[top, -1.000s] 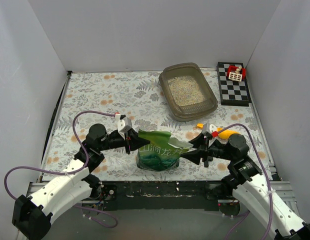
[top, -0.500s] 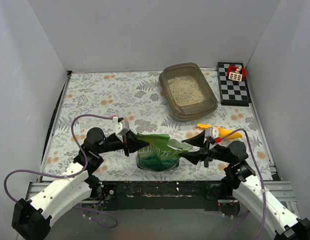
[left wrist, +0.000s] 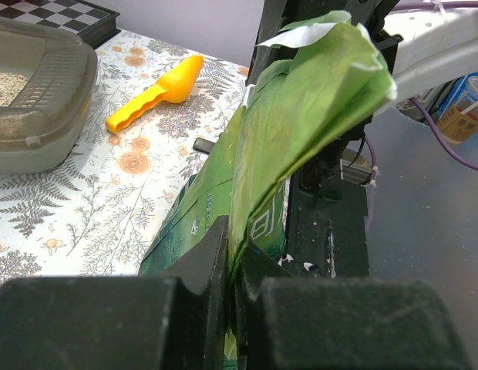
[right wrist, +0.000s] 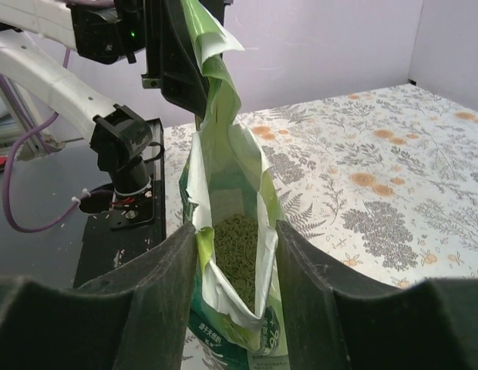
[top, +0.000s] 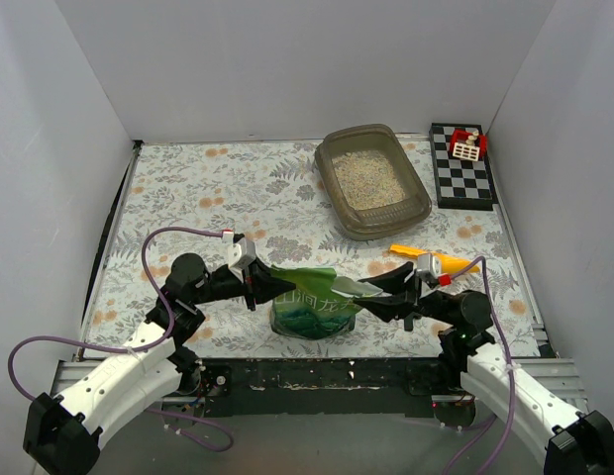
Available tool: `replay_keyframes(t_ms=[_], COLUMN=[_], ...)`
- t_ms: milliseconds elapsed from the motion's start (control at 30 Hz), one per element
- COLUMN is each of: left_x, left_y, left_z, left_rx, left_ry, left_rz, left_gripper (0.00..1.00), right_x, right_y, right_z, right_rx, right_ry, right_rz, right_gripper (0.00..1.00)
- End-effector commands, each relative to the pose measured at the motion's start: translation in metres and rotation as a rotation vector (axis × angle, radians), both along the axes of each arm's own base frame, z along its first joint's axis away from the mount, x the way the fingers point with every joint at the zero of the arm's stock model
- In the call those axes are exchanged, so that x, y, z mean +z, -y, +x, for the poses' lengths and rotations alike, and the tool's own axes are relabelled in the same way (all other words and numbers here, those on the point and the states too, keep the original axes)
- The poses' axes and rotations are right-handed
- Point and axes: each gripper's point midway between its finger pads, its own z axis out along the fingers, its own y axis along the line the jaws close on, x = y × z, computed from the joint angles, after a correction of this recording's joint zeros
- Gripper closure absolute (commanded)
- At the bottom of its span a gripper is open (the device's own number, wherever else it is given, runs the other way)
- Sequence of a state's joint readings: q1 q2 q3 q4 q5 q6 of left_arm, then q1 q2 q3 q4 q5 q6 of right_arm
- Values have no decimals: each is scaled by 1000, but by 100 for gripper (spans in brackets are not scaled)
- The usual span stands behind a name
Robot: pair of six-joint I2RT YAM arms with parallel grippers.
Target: Fill the litter box with clean litter
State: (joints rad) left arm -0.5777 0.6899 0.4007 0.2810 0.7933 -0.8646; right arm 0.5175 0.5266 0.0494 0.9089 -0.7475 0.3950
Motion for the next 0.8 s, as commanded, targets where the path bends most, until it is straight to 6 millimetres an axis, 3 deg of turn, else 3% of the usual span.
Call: replay_keyframes(t_ms=[0, 400, 567, 633, 767], left_x=[17, 18, 21, 22, 31], left_y=[-2, -2, -2, -2, -1], left_z=[-1, -1, -1, -2, -2], left_rx=[4, 5, 3, -2, 7], left_ry=[58, 56, 59, 59, 26], left_rz=[-43, -50, -55, -58, -79], left_gripper=[100, 100, 100, 100, 100], right_x=[24, 18, 21, 20, 16], right_y=[1, -2, -4, -6, -12], right_z=[-7, -5, -5, -5, -4], right_rx=[24, 43, 50, 69, 112], right_ry=[76, 26, 30, 16, -73], right_rz=[72, 64, 65, 52, 23], right_gripper=[50, 57, 83, 98, 99])
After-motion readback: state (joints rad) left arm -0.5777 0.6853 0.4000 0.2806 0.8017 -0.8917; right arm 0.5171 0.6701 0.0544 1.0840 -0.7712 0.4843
